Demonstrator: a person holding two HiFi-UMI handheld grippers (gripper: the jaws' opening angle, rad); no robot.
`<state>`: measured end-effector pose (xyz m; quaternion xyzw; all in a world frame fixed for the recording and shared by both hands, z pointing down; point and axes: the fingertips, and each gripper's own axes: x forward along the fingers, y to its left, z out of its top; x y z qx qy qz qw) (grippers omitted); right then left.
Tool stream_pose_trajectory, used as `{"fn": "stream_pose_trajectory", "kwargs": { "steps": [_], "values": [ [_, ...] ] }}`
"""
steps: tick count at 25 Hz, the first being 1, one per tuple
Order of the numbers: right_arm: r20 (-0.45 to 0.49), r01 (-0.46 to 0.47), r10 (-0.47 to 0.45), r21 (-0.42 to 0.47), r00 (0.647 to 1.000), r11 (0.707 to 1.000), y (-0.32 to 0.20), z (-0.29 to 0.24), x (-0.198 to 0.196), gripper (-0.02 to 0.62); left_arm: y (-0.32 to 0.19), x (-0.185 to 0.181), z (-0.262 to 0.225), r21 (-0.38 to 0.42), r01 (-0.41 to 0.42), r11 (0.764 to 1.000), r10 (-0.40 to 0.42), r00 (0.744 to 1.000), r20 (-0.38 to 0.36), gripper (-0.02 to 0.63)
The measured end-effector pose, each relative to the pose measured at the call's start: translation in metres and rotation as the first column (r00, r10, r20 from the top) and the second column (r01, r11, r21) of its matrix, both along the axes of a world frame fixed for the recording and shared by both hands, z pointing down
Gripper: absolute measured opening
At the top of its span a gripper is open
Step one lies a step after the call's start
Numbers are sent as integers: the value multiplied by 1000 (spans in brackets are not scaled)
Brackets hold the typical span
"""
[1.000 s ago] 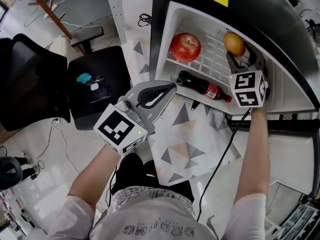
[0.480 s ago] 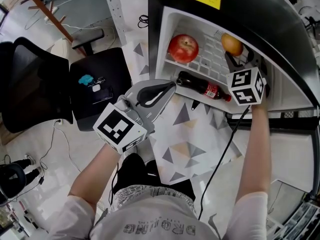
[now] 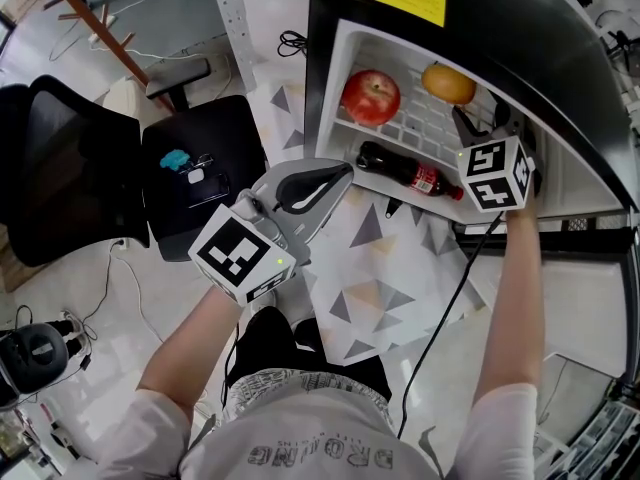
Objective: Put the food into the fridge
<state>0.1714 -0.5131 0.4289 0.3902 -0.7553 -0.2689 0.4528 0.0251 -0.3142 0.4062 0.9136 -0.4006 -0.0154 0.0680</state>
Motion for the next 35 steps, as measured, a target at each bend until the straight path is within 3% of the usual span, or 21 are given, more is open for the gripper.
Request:
{"fn": "stream_pose_trajectory", "kwargs": {
  "steps": [9, 18, 22, 28, 35],
  "values": [
    [36, -20, 20, 5, 999, 1000, 20, -11, -1, 268, 12, -2, -10, 6, -26, 1000, 26, 1000, 4, 8],
    [157, -47, 49, -17, 986, 999, 70, -29, -4, 267, 32, -4, -33, 12, -60, 998, 60, 998, 8, 8],
    [225, -66, 67, -11, 972, 998, 96, -45, -5, 210, 42, -5, -46, 13, -78, 997, 78, 997, 15, 8],
    [307, -89, 88, -10, 948, 996, 131, -60, -6, 179, 55, -7, -63, 11, -104, 995, 104, 994, 27, 7],
    [427, -120, 117, -19, 897, 993, 169, -77, -10, 133, 73, -9, -73, 4, -132, 991, 132, 991, 34, 7]
  ]
}}
